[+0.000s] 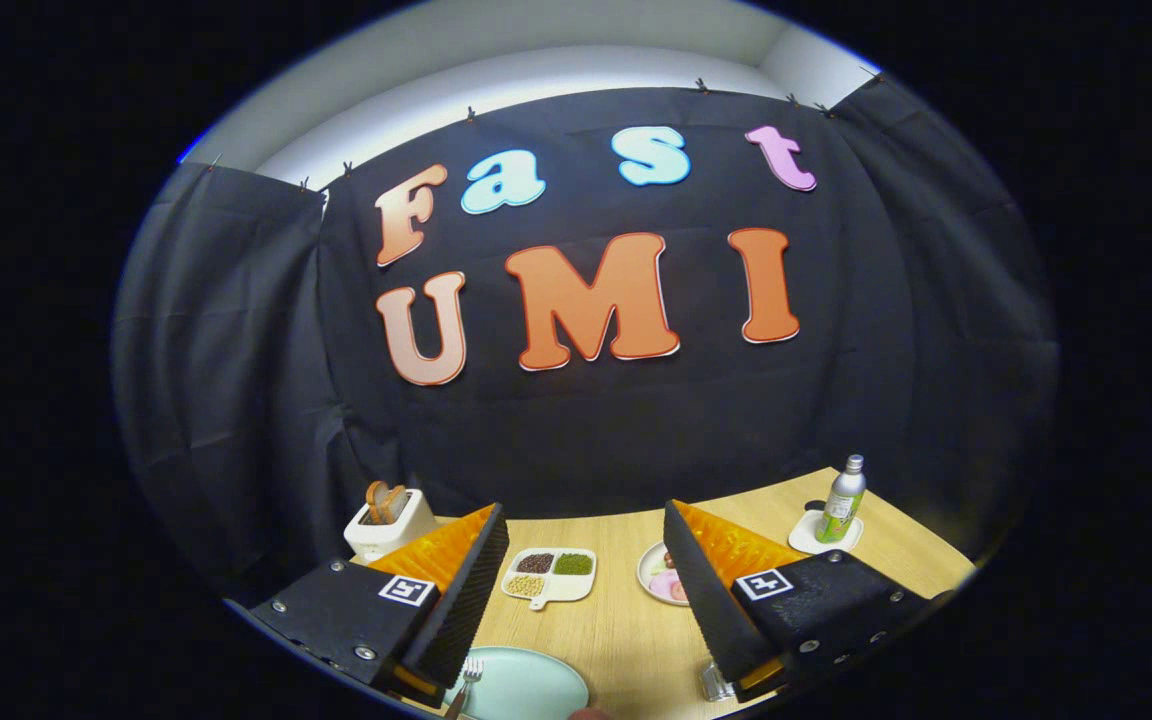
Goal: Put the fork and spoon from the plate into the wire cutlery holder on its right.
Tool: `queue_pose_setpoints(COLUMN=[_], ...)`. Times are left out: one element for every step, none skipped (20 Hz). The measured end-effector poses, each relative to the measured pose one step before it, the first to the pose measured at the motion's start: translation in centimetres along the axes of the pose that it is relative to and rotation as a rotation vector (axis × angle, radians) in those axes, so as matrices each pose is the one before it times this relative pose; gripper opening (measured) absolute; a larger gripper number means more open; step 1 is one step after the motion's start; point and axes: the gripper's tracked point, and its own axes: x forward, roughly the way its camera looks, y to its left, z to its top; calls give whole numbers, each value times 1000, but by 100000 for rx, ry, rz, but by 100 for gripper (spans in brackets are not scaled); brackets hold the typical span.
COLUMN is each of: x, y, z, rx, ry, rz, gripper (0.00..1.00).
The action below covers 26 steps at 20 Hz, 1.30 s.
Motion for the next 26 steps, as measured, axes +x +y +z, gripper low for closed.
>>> queue_pose_setpoints(x=[257,269,223,354,264,220,313,264,364,403,409,460,492,613,448,529,742,757,779,874,1054,841,662,542,525,653], y=[1096,1111,1133,1475,1002,1085,1172,767,637,500,510,566,413,402,199,478,29,284,167,91,161,55,48,-136,119,355], z=[-550,-452,-382,-611,-485,-617,-475,-490,-671,-829,-1063,-1298,-1431,-1585,-1724,-1578,-1235,-1579,-1361,-1720,-1714,-1297,-1300,-1001,-701,-530], rx=[-1002,-1278,-1416,-1339,-1037,-150,470,618,388,355,229,263,153,201,96,291,9,-135,-662,-1336,-1239,-576,-83,-40,-134,-416], ry=[1785,1588,1142,1042,1528,1723,1683,1789,2321,2670,3771,4494,5299,5718,7123,6312,6583,5715,5290,5842,5917,5278,5453,4510,3855,3179], rz=[1615,1862,1584,1743,1655,1951,2148,1515,1101,952,916,1281,707,657,10,1727,570,766,-535,-1056,-1396,-343,-450,206,-203,436], gripper=[94,94,94,94,94,94,94,94,94,94,94,94,94,94,94,94,95,95,95,95,95,95,94,94,91,90])
